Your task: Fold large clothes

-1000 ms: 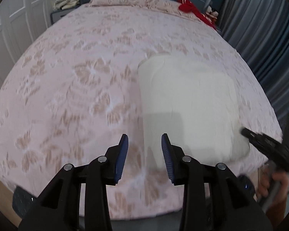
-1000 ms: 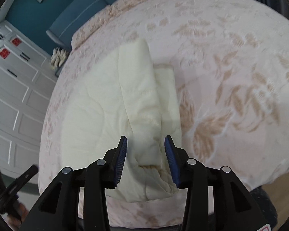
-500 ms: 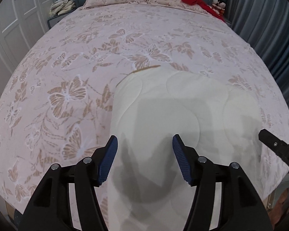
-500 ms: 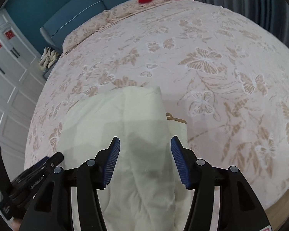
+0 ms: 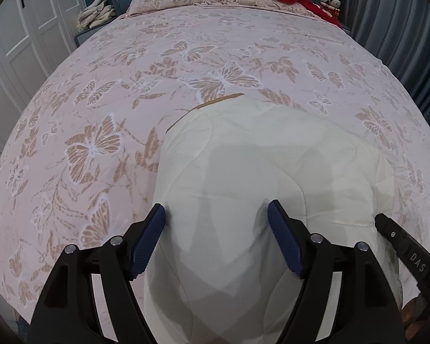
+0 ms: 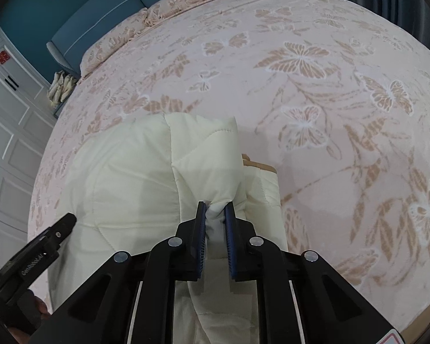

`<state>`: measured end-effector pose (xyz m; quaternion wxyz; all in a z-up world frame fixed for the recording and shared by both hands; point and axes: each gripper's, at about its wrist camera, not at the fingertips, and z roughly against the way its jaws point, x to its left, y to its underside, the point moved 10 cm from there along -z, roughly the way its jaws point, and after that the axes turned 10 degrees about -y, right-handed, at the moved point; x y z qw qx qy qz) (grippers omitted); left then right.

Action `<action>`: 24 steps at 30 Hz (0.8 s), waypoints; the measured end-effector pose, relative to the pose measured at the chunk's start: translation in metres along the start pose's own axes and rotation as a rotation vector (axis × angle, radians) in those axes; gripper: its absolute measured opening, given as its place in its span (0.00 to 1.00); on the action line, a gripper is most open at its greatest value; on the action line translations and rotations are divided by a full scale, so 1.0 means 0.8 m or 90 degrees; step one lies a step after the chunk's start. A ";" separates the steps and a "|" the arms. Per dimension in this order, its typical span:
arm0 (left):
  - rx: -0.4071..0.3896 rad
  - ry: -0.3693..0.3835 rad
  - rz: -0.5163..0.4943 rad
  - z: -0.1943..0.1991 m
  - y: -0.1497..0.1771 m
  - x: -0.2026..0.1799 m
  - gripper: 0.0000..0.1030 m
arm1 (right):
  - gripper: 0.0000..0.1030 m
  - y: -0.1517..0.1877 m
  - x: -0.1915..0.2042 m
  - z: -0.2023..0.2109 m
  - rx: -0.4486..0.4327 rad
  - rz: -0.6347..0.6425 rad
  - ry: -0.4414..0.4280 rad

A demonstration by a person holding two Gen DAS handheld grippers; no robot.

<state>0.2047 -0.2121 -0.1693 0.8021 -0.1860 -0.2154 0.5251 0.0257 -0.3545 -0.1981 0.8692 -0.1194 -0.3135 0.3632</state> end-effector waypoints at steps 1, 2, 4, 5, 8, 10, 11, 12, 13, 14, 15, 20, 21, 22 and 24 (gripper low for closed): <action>0.000 -0.001 0.000 -0.002 0.000 -0.001 0.71 | 0.12 0.002 -0.002 -0.005 0.003 0.003 0.003; 0.000 -0.002 0.000 -0.005 0.001 -0.002 0.73 | 0.12 0.003 -0.004 -0.009 0.004 0.004 0.005; 0.001 -0.005 0.003 -0.011 0.003 -0.003 0.74 | 0.13 0.006 -0.009 -0.018 0.005 -0.003 0.004; 0.002 -0.006 0.005 -0.015 0.004 -0.003 0.76 | 0.13 0.006 -0.012 -0.022 0.006 -0.006 0.003; 0.004 -0.005 0.022 -0.027 0.008 -0.001 0.83 | 0.15 0.007 -0.016 -0.030 0.005 -0.008 0.004; 0.006 -0.003 0.033 -0.035 0.010 0.001 0.85 | 0.16 0.008 -0.017 -0.034 0.002 -0.003 0.007; 0.006 -0.003 0.038 -0.039 0.011 0.001 0.87 | 0.16 0.008 -0.017 -0.035 0.001 0.002 0.009; 0.005 -0.003 0.042 -0.042 0.012 0.001 0.87 | 0.16 0.009 -0.016 -0.037 -0.002 0.008 0.014; 0.003 -0.004 0.044 -0.044 0.012 0.001 0.88 | 0.16 0.009 -0.016 -0.038 -0.005 0.016 0.018; -0.002 -0.005 0.046 -0.046 0.014 0.001 0.89 | 0.16 0.010 -0.015 -0.039 -0.010 0.027 0.025; -0.007 -0.007 0.047 -0.048 0.014 0.001 0.90 | 0.17 0.010 -0.014 -0.040 -0.014 0.033 0.028; -0.033 -0.005 0.063 -0.056 0.018 0.002 0.93 | 0.17 0.010 -0.014 -0.042 -0.038 0.048 0.031; -0.033 -0.001 0.067 -0.057 0.018 0.003 0.94 | 0.18 0.009 -0.014 -0.041 -0.045 0.048 0.026; -0.033 0.011 0.076 -0.057 0.018 0.005 0.94 | 0.19 0.009 -0.014 -0.039 -0.051 0.045 0.016; -0.026 0.044 0.094 -0.051 0.019 0.011 0.94 | 0.31 0.008 -0.014 -0.028 -0.049 0.027 -0.001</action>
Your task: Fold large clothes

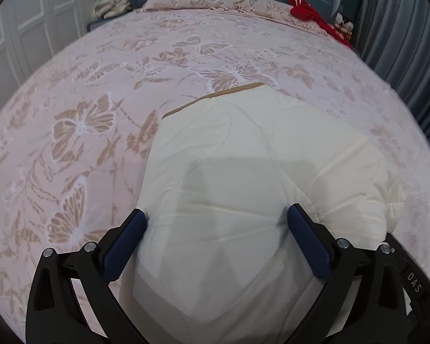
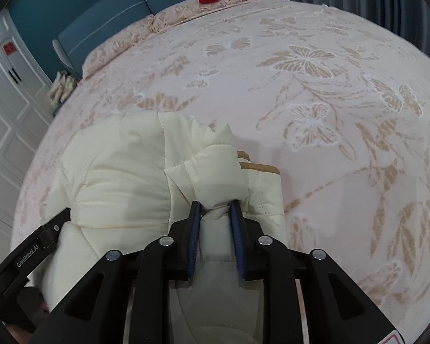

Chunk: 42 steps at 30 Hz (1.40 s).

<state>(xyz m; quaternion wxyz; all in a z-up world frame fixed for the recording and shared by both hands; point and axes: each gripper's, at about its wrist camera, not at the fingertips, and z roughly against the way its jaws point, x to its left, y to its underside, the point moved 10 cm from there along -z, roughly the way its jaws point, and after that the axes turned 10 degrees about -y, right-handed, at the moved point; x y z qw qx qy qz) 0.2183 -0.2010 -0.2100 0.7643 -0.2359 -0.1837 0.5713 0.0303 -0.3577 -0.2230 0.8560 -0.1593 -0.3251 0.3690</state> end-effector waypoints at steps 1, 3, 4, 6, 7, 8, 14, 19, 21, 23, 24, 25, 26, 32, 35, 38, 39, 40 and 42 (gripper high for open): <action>0.015 0.027 0.014 0.010 0.000 0.009 0.94 | 0.41 -0.001 -0.003 0.011 0.007 -0.016 0.005; 0.037 0.050 0.032 0.024 0.004 0.024 0.94 | 0.62 0.001 -0.006 0.031 0.010 -0.046 -0.003; 0.045 0.076 0.045 0.036 0.009 0.038 0.94 | 0.65 0.005 -0.009 0.047 0.011 -0.063 -0.021; 0.076 0.111 0.056 0.047 0.026 0.061 0.94 | 0.71 0.020 -0.011 0.058 0.036 -0.076 -0.040; 0.093 0.130 0.061 0.048 0.034 0.066 0.95 | 0.72 0.033 -0.013 0.062 0.058 -0.092 -0.057; 0.126 0.165 0.080 0.046 0.048 0.072 0.95 | 0.75 0.041 -0.014 0.063 0.067 -0.104 -0.067; 0.275 0.345 0.199 0.022 0.094 0.061 0.96 | 0.82 0.086 -0.016 0.042 0.134 -0.273 -0.223; 0.319 0.401 0.209 0.014 0.100 0.032 0.96 | 0.84 0.094 0.003 0.019 0.158 -0.315 -0.294; 0.309 0.390 0.190 0.021 0.095 0.024 0.95 | 0.79 0.091 0.007 0.015 0.161 -0.315 -0.292; 0.283 0.373 0.154 0.033 0.088 0.018 0.85 | 0.66 0.087 0.010 0.016 0.156 -0.307 -0.286; 0.257 0.358 0.119 0.046 0.082 0.015 0.82 | 0.57 0.084 0.015 0.021 0.150 -0.290 -0.279; 0.237 0.350 0.093 0.056 0.076 0.013 0.76 | 0.53 0.079 0.017 0.027 0.145 -0.276 -0.274; 0.218 0.346 0.073 0.068 0.069 0.012 0.70 | 0.45 0.073 0.025 0.037 0.131 -0.248 -0.263; 0.080 0.324 -0.011 0.145 0.007 0.018 0.62 | 0.35 0.040 0.087 0.095 0.060 -0.114 -0.232; 0.012 0.328 -0.026 0.189 -0.025 0.035 0.62 | 0.35 0.014 0.132 0.126 0.015 -0.057 -0.238; -0.060 0.330 -0.028 0.234 -0.061 0.062 0.62 | 0.34 -0.015 0.179 0.160 -0.034 -0.012 -0.257; -0.085 0.328 -0.030 0.249 -0.074 0.071 0.62 | 0.34 -0.023 0.190 0.173 -0.048 0.002 -0.263; -0.102 0.327 -0.030 0.259 -0.086 0.081 0.62 | 0.34 -0.031 0.206 0.180 -0.060 0.014 -0.269; -0.143 0.322 -0.030 0.283 -0.108 0.105 0.62 | 0.35 -0.046 0.242 0.198 -0.085 0.035 -0.290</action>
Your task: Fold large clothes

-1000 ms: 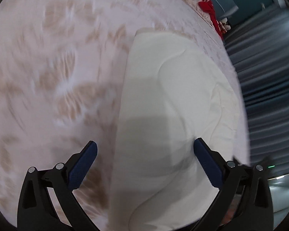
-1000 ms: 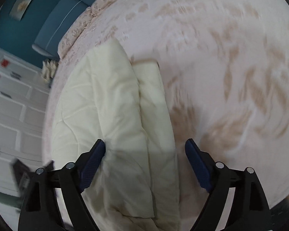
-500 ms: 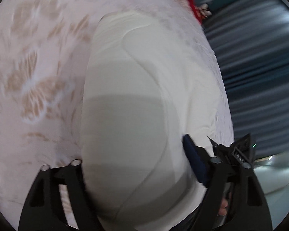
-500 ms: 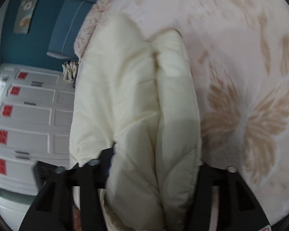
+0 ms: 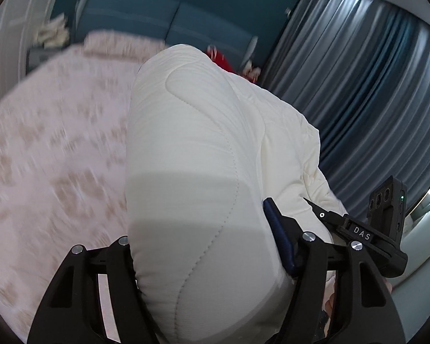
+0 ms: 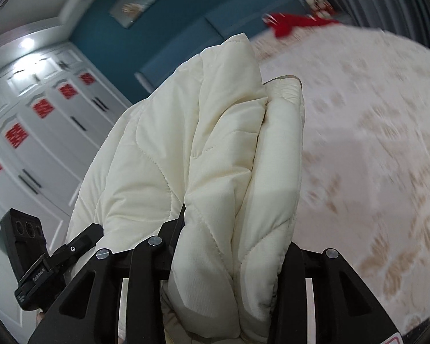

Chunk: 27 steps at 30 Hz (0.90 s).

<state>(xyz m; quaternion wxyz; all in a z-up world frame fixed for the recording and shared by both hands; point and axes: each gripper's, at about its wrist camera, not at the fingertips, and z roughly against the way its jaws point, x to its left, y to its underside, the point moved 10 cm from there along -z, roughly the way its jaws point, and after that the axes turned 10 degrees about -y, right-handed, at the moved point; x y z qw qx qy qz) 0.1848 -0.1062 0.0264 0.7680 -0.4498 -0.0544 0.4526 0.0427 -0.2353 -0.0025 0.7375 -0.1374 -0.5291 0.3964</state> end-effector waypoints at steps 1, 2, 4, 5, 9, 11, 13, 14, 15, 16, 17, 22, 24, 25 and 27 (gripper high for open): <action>-0.015 -0.004 -0.004 0.010 -0.010 0.005 0.63 | 0.35 -0.006 0.016 -0.002 -0.006 0.011 -0.010; -0.027 -0.009 -0.007 0.020 -0.018 0.011 0.63 | 0.34 -0.011 0.026 -0.003 -0.009 0.019 -0.017; -0.053 -0.022 -0.013 0.037 -0.035 0.026 0.63 | 0.34 -0.023 0.054 -0.013 -0.017 0.044 -0.032; -0.062 -0.027 -0.014 0.043 -0.042 0.034 0.63 | 0.34 -0.027 0.063 -0.020 -0.019 0.054 -0.035; -0.094 -0.050 -0.012 0.064 -0.064 0.065 0.63 | 0.34 -0.036 0.100 -0.058 -0.016 0.085 -0.056; -0.100 -0.060 -0.011 0.066 -0.071 0.083 0.63 | 0.34 -0.037 0.114 -0.084 -0.009 0.097 -0.060; -0.101 -0.070 -0.005 0.061 -0.076 0.108 0.63 | 0.34 -0.036 0.122 -0.110 0.000 0.104 -0.060; -0.100 -0.073 -0.001 0.059 -0.077 0.118 0.63 | 0.34 -0.035 0.123 -0.125 0.006 0.106 -0.058; -0.097 -0.078 0.003 0.052 -0.079 0.133 0.63 | 0.34 -0.034 0.124 -0.139 0.012 0.110 -0.055; -0.094 -0.080 0.007 0.049 -0.079 0.144 0.63 | 0.34 -0.031 0.126 -0.152 0.019 0.115 -0.051; -0.091 -0.082 0.010 0.045 -0.078 0.155 0.63 | 0.34 -0.026 0.128 -0.165 0.026 0.118 -0.046; -0.070 -0.083 0.034 0.004 -0.072 0.207 0.63 | 0.34 -0.012 0.119 -0.225 0.059 0.134 -0.018; -0.058 -0.083 0.047 -0.015 -0.065 0.226 0.63 | 0.34 -0.006 0.111 -0.245 0.073 0.137 -0.007; -0.054 -0.084 0.051 -0.019 -0.061 0.229 0.63 | 0.34 -0.002 0.105 -0.256 0.082 0.137 0.000; -0.042 -0.086 0.059 -0.034 -0.054 0.240 0.63 | 0.34 0.006 0.094 -0.273 0.095 0.140 0.013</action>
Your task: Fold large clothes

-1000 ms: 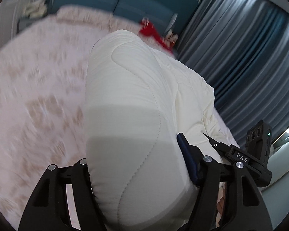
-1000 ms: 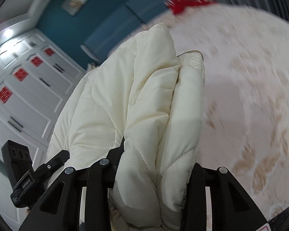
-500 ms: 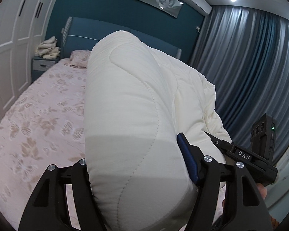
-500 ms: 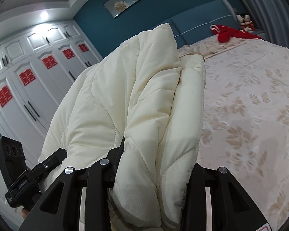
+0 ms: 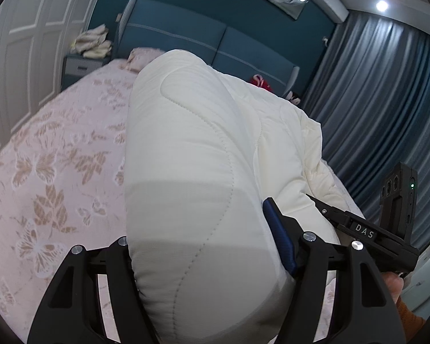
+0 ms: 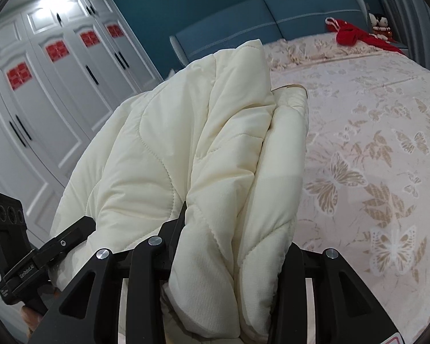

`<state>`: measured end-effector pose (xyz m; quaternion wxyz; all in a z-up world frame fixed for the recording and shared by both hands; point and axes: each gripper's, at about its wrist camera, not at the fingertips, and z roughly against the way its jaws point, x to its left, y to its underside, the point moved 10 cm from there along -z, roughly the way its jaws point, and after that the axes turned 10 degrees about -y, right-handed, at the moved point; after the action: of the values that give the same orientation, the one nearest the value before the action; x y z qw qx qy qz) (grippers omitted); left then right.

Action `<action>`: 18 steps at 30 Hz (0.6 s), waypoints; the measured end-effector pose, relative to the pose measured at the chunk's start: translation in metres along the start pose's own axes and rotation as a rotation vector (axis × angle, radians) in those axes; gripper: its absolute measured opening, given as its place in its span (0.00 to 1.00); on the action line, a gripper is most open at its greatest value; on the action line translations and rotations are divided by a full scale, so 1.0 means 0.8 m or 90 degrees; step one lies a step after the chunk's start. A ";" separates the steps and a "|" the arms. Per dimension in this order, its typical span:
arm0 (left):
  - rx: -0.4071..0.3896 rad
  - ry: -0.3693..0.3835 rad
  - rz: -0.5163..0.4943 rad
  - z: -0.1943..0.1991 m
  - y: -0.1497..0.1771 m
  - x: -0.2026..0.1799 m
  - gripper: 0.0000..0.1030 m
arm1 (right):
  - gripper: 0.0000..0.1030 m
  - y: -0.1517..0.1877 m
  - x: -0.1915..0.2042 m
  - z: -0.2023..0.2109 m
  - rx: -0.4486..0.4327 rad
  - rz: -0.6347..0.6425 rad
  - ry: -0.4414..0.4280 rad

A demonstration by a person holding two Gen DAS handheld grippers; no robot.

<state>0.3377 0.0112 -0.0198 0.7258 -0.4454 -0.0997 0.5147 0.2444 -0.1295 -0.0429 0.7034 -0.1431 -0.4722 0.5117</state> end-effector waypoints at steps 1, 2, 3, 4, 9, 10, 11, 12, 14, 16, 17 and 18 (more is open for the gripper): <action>0.008 0.000 0.004 -0.013 0.007 0.006 0.63 | 0.34 0.005 -0.007 -0.010 0.009 0.000 0.007; 0.014 0.000 0.006 -0.021 0.011 0.009 0.63 | 0.34 0.009 -0.010 -0.017 0.014 -0.001 0.012; 0.019 0.000 0.008 -0.028 0.015 0.012 0.63 | 0.34 0.014 -0.016 -0.025 0.023 -0.003 0.018; 0.026 0.001 0.012 -0.038 0.021 0.015 0.63 | 0.34 0.020 -0.024 -0.033 0.031 -0.007 0.023; 0.059 0.004 0.028 -0.079 0.052 0.028 0.63 | 0.34 0.047 -0.056 -0.063 0.061 -0.023 0.048; 0.067 0.005 0.033 -0.087 0.060 0.031 0.63 | 0.34 0.056 -0.064 -0.070 0.070 -0.027 0.054; 0.074 0.005 0.037 -0.095 0.068 0.034 0.63 | 0.34 0.063 -0.069 -0.075 0.076 -0.029 0.059; 0.081 0.005 0.040 -0.101 0.075 0.037 0.63 | 0.34 0.069 -0.074 -0.079 0.083 -0.031 0.063; 0.095 0.004 0.045 -0.113 0.092 0.044 0.63 | 0.34 0.082 -0.083 -0.088 0.095 -0.035 0.069; 0.105 0.001 0.047 -0.122 0.106 0.049 0.63 | 0.34 0.097 -0.094 -0.097 0.107 -0.041 0.072; 0.111 -0.001 0.049 -0.127 0.114 0.052 0.63 | 0.34 0.107 -0.099 -0.103 0.115 -0.045 0.076; 0.117 -0.003 0.051 -0.131 0.121 0.055 0.63 | 0.34 0.113 -0.102 -0.107 0.119 -0.047 0.078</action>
<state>0.3573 -0.0018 -0.1677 0.7421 -0.3791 -0.0358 0.5516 0.2585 -0.1359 -0.1911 0.7596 -0.0900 -0.3837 0.5174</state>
